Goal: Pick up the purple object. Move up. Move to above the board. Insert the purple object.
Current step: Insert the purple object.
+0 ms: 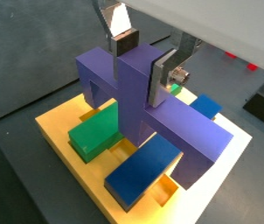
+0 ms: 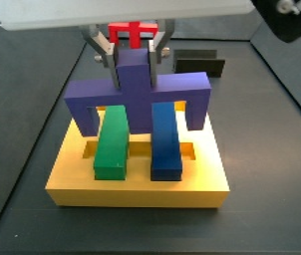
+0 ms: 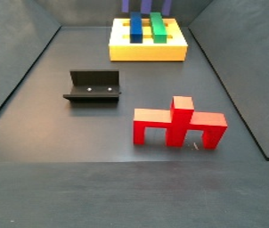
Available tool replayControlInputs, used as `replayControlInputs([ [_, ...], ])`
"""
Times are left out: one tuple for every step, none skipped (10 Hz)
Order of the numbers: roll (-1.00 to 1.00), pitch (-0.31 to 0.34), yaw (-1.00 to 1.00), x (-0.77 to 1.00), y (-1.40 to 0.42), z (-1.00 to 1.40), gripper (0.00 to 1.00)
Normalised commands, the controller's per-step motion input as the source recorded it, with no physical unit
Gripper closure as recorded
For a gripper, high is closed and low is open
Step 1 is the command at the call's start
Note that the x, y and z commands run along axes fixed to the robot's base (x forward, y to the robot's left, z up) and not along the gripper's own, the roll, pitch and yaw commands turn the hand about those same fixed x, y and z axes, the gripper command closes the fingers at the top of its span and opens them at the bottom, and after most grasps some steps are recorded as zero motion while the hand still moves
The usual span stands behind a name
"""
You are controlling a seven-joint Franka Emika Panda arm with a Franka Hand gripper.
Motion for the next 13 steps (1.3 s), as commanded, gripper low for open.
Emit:
replayControlInputs([
  [0.03, 0.000, 0.00, 0.00, -0.11, -0.03, 1.00],
  [0.00, -0.039, 0.00, -0.01, -0.06, -0.10, 1.00],
  [-0.03, -0.107, 0.00, -0.11, 0.00, -0.12, 1.00],
  [-0.12, -0.130, 0.02, -0.01, 0.00, -0.05, 1.00],
  [-0.06, -0.114, 0.06, 0.00, 0.00, -0.15, 1.00],
  [-0.08, -0.093, 0.11, 0.08, -0.05, -0.09, 1.00],
  [-0.05, -0.080, 0.11, 0.09, -0.02, -0.10, 1.00],
  [-0.02, -0.061, 0.11, 0.07, -0.01, -0.13, 1.00],
  [0.00, -0.030, 0.11, 0.03, 0.00, -0.17, 1.00],
  [0.00, -0.037, 0.09, 0.00, 0.00, -0.16, 1.00],
  [0.00, -0.019, 0.08, 0.00, 0.00, -0.16, 1.00],
  [0.00, -0.017, 0.07, 0.00, 0.00, -0.15, 1.00],
  [0.04, 0.021, 0.03, 0.12, 0.00, 0.00, 1.00],
])
